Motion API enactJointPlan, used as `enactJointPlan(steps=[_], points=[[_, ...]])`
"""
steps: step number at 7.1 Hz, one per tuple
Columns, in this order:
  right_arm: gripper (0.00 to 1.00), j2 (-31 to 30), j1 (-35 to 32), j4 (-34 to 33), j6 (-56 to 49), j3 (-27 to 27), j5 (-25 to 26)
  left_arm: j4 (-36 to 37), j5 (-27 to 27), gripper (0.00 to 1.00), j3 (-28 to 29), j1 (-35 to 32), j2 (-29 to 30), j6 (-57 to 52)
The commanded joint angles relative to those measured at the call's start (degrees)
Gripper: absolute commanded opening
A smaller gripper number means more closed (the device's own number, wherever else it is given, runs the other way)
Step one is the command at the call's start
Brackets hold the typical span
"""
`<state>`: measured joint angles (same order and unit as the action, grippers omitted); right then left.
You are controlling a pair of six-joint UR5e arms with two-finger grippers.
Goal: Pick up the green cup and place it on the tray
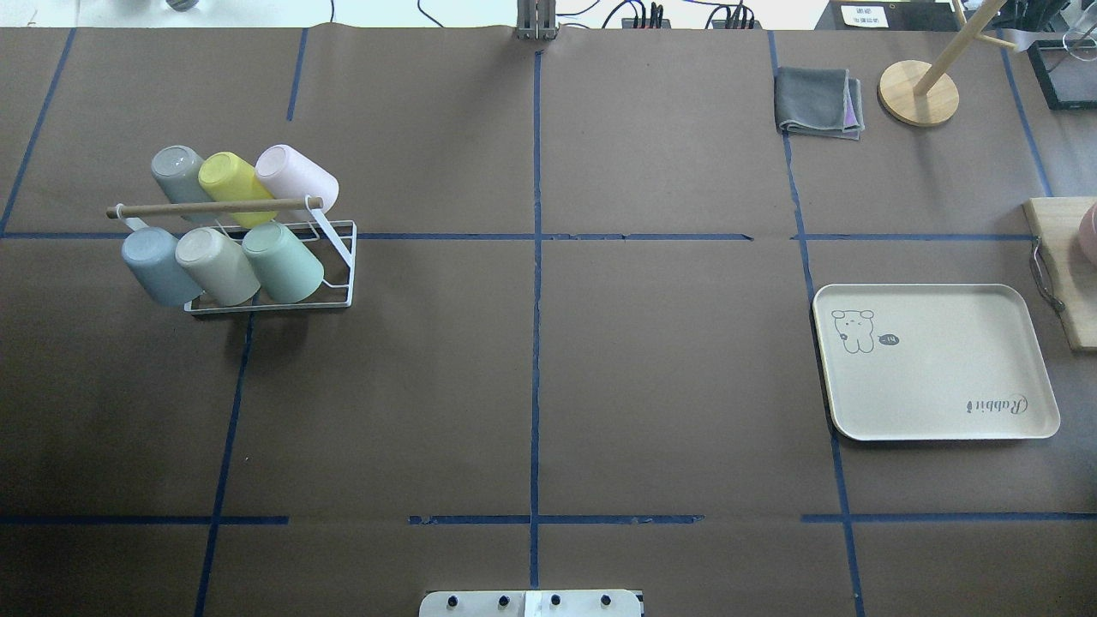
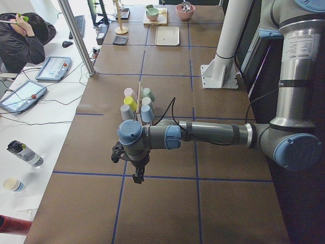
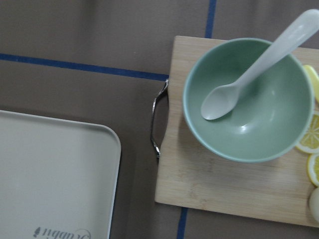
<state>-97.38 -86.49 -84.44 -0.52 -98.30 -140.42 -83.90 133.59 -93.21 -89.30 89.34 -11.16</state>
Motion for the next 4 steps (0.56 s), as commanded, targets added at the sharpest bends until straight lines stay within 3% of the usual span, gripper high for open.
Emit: enactJointPlan(steps=[1,2,4], points=[[0.99,-1.48,6.12,13.07,16.5,1.61,0.38,-0.04,0.0,1.0,0.22,0.0,-0.04,0.0],[0.99,-3.23,10.86,22.82,24.08,3.18,4.5,-0.04,0.0,1.0,0.13,0.0,-0.04,0.0],[0.95,-3.25,17.72,42.42,37.12,10.9,6.81,-0.04,0.0,1.0,-0.05,0.0,-0.04,0.0]])
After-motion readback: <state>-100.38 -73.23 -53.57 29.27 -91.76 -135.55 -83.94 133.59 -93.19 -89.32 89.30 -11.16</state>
